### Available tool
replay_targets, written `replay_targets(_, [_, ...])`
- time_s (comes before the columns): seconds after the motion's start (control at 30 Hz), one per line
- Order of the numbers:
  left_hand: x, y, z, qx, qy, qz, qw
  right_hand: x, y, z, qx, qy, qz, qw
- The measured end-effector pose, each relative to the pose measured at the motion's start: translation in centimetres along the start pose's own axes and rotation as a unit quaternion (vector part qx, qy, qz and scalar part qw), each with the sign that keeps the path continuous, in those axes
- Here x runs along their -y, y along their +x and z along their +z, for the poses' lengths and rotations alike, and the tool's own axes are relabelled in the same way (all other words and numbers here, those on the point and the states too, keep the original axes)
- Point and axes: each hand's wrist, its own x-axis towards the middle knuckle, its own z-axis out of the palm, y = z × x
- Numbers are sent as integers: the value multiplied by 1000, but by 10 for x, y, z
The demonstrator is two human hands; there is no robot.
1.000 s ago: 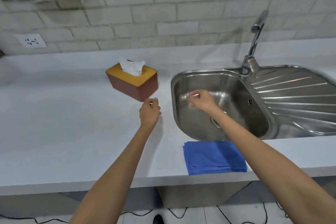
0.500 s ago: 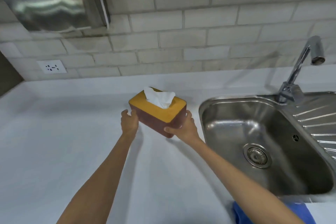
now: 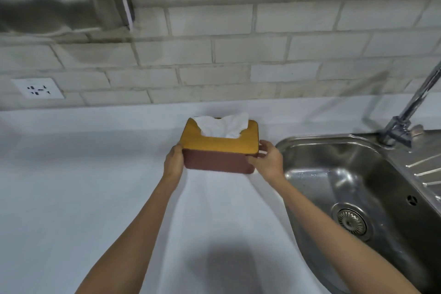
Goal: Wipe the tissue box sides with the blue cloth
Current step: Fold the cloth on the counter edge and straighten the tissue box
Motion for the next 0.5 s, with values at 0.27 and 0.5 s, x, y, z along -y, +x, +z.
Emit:
replay_targets(0.27, [-14, 14, 31, 55, 41, 9, 998, 18, 56, -6, 0, -93, -5, 996])
replay_targets(0.5, [-20, 29, 38, 61, 44, 9, 997, 22, 74, -2, 3, -120, 1, 993])
